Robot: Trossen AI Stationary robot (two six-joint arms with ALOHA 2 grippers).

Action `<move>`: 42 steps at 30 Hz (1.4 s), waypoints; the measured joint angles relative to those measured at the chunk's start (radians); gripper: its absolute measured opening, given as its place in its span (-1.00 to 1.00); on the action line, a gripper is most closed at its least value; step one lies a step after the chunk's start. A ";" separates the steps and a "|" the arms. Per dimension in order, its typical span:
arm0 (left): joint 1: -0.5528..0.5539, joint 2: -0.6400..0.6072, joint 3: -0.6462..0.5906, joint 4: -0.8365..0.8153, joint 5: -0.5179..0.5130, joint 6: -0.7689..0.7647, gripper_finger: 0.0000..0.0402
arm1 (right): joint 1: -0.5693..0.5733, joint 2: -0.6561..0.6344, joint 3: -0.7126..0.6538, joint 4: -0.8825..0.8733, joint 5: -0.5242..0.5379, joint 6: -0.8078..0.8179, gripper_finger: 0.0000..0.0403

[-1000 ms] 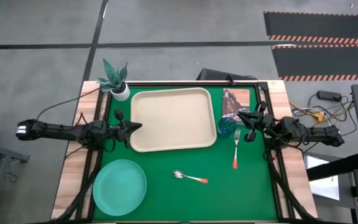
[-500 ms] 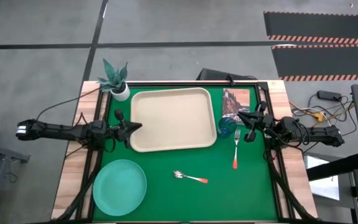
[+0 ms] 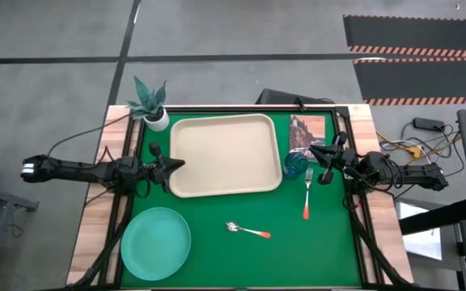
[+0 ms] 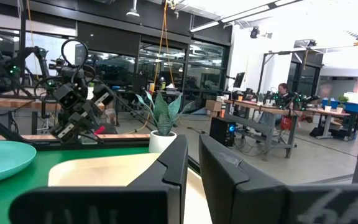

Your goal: Pick and place plate/cup/fork/spoon on tray

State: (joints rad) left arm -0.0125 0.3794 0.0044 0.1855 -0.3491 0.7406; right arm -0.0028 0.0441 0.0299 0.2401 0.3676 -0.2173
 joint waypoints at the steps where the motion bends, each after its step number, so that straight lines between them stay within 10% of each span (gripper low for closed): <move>1: 0.000 0.000 0.000 0.000 0.000 0.000 -0.93 | 0.000 0.000 0.000 0.000 0.000 0.000 -0.84; 30: -0.001 -0.002 0.000 0.105 0.032 -0.001 -0.93 | -0.018 0.143 0.096 0.084 0.000 0.170 -0.87; 42: -0.001 0.002 0.000 0.233 0.079 -0.539 -0.93 | -0.018 0.355 0.249 0.084 0.000 0.103 -0.87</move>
State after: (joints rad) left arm -0.0134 0.3814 0.0043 0.4189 -0.2706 0.2015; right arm -0.0204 0.3993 0.2787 0.3240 0.3676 -0.1146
